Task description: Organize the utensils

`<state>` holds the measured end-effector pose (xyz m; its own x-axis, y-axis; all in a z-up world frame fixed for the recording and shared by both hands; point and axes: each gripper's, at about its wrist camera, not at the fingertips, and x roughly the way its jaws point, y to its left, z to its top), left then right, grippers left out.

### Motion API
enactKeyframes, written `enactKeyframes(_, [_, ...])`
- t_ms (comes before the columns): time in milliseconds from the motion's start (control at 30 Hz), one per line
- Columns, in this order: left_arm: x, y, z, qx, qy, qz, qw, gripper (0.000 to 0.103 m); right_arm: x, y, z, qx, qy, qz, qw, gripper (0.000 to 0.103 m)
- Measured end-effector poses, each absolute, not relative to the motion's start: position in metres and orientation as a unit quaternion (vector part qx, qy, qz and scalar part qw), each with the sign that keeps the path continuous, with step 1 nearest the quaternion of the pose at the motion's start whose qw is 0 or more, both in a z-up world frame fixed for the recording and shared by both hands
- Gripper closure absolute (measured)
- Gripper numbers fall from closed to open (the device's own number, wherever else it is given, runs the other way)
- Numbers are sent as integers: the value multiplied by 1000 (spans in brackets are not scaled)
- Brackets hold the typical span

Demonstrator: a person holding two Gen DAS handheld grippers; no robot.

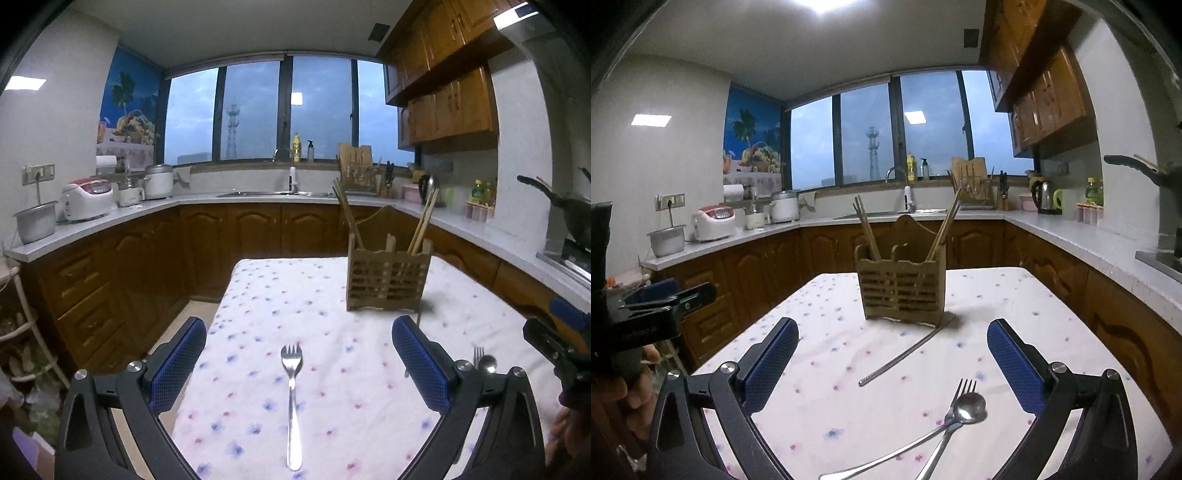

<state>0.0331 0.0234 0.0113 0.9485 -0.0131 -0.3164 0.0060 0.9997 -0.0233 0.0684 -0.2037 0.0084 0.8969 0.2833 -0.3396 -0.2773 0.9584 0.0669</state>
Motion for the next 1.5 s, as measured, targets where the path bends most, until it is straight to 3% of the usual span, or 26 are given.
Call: enactKeyframes(1500, [36, 21, 4, 14, 185, 7, 983, 1, 71, -210, -12, 12, 203, 133, 970, 0])
